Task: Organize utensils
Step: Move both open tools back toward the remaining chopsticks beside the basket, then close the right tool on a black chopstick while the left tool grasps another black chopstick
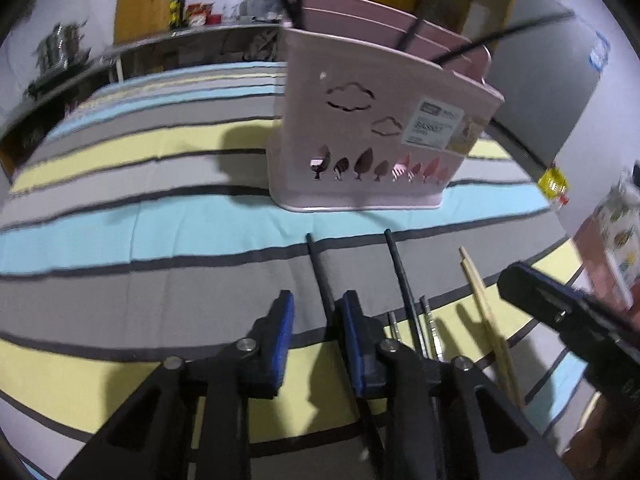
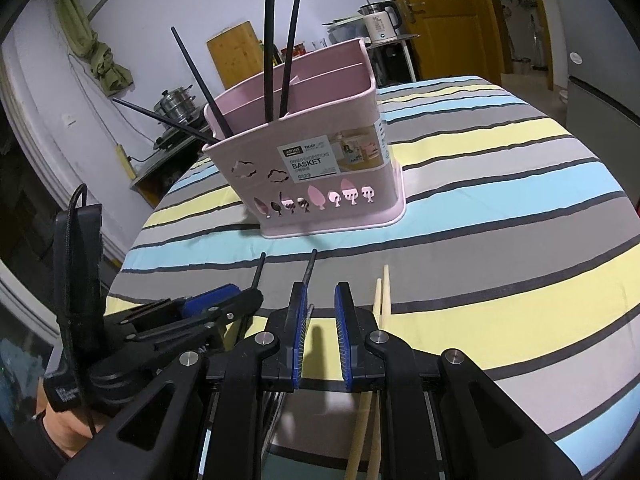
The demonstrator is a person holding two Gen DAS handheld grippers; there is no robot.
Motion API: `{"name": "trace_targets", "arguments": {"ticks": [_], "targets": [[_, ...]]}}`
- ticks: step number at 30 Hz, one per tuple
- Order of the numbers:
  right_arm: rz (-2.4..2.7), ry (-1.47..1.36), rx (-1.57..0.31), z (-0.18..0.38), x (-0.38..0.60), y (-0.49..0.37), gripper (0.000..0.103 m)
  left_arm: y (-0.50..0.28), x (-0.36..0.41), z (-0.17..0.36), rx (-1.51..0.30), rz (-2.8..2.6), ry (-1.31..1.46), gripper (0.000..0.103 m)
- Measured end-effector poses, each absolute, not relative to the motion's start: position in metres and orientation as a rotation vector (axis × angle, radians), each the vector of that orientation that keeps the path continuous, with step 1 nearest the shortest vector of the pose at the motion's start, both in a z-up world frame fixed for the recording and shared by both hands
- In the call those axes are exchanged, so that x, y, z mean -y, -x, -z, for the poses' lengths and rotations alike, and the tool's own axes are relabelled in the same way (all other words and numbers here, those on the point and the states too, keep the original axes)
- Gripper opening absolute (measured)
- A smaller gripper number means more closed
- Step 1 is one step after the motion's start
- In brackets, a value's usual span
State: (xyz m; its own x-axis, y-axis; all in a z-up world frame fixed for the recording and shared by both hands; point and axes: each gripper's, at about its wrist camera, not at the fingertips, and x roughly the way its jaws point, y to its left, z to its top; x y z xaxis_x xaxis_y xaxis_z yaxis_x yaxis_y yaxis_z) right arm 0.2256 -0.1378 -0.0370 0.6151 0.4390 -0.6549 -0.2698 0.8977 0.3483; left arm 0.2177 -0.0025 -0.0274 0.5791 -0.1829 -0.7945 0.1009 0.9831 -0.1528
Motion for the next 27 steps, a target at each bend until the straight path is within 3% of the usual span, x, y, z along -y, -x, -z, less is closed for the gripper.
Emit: {"name": "trace_targets", "arguments": {"ticks": [2, 11, 27], "targets": [[-0.411, -0.222, -0.814, 0.037, 0.137, -0.226, 0.015, -0.218, 0.002, 0.027, -0.938, 0.170, 0.073, 0.012], [-0.431, -0.181, -0.859, 0.045, 0.116, -0.242, 0.015, -0.213, -0.031, 0.027, -0.958, 0.170, 0.119, 0.007], [-0.377, -0.078, -0.963, 0.069, 0.080, -0.269, 0.015, -0.223, -0.046, 0.028, -0.997, 0.152, 0.101, 0.009]]}}
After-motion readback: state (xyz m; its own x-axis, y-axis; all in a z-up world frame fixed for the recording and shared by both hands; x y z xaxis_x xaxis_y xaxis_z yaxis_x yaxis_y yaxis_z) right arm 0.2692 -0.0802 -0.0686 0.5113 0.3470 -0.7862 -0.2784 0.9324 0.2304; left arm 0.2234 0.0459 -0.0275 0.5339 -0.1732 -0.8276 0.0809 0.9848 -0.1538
